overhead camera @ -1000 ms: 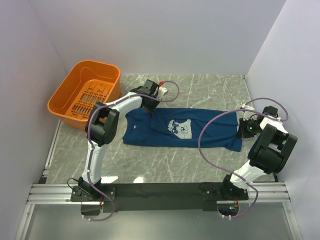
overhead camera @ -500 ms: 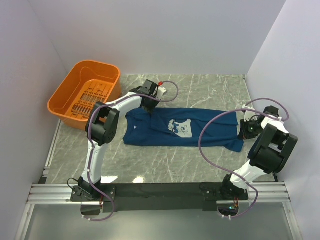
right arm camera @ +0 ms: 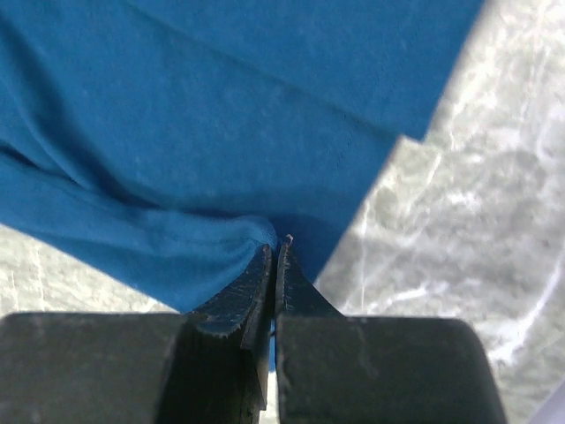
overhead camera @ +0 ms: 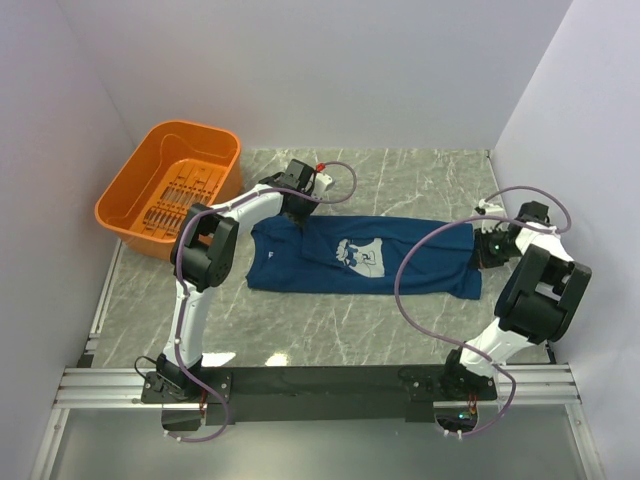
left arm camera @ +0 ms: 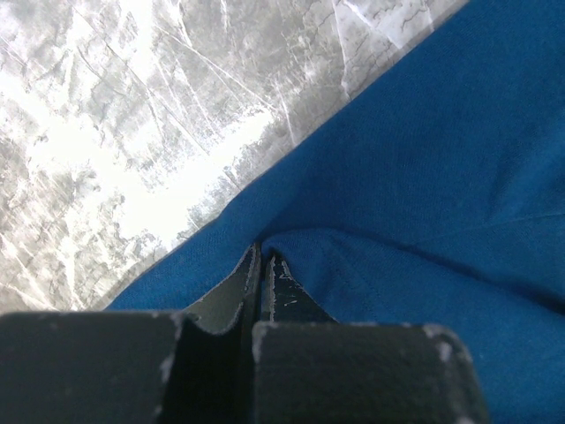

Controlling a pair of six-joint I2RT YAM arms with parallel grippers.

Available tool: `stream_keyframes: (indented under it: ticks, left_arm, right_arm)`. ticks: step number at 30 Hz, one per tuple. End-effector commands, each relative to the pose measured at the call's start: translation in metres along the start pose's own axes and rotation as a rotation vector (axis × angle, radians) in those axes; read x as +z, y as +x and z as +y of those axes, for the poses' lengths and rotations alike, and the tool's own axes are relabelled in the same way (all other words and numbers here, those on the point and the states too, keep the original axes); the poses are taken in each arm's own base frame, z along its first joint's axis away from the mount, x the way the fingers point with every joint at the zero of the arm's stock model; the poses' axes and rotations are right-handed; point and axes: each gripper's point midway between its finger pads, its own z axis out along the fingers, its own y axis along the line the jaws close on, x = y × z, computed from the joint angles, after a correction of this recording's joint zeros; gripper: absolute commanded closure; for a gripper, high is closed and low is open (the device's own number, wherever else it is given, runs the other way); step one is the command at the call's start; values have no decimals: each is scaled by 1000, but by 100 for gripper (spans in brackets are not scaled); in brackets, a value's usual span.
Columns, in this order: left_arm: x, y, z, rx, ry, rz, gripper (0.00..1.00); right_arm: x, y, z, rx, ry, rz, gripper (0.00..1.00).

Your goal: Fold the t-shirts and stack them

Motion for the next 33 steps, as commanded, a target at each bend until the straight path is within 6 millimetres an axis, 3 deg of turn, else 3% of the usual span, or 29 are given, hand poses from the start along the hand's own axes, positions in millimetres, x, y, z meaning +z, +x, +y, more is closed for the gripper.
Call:
stream_keyframes:
  ticks: [1, 11, 18, 20, 22, 24, 25, 26, 30, 33]
  left_arm:
    - [-10, -20, 4, -12, 3, -65, 100]
    - [-20, -28, 9, -17, -10, -91, 100]
    - [-23, -29, 12, -28, -13, -97, 100]
    - [-27, -34, 12, -35, -16, -112, 99]
    - [-34, -43, 13, -46, -17, -143, 98]
    - [-53, -60, 13, -68, -18, -204, 84]
    - [-63, -70, 13, -84, -19, -243, 78]
    - [-80, -84, 15, -90, -28, -292, 67]
    - [-127, -121, 15, -110, -26, -427, 51]
    - [-151, -134, 14, -117, -15, -468, 45]
  right_arm:
    - [2, -20, -14, 22, 55, -25, 100]
    - [-1, -7, -38, 59, 140, 19, 100]
    - [-1, -3, -39, 66, 142, 34, 99]
    - [-2, -4, -38, 60, 138, 32, 90]
    - [-6, -7, -35, 54, 134, 18, 72]
    - [-14, -14, -33, 35, 142, -9, 64]
    - [-17, -18, -32, 27, 144, -20, 54]
    - [-20, -21, -30, 23, 144, -30, 50]
    - [-36, -38, -20, -17, 147, -85, 45]
    - [-40, -47, -8, -60, 144, -108, 44]
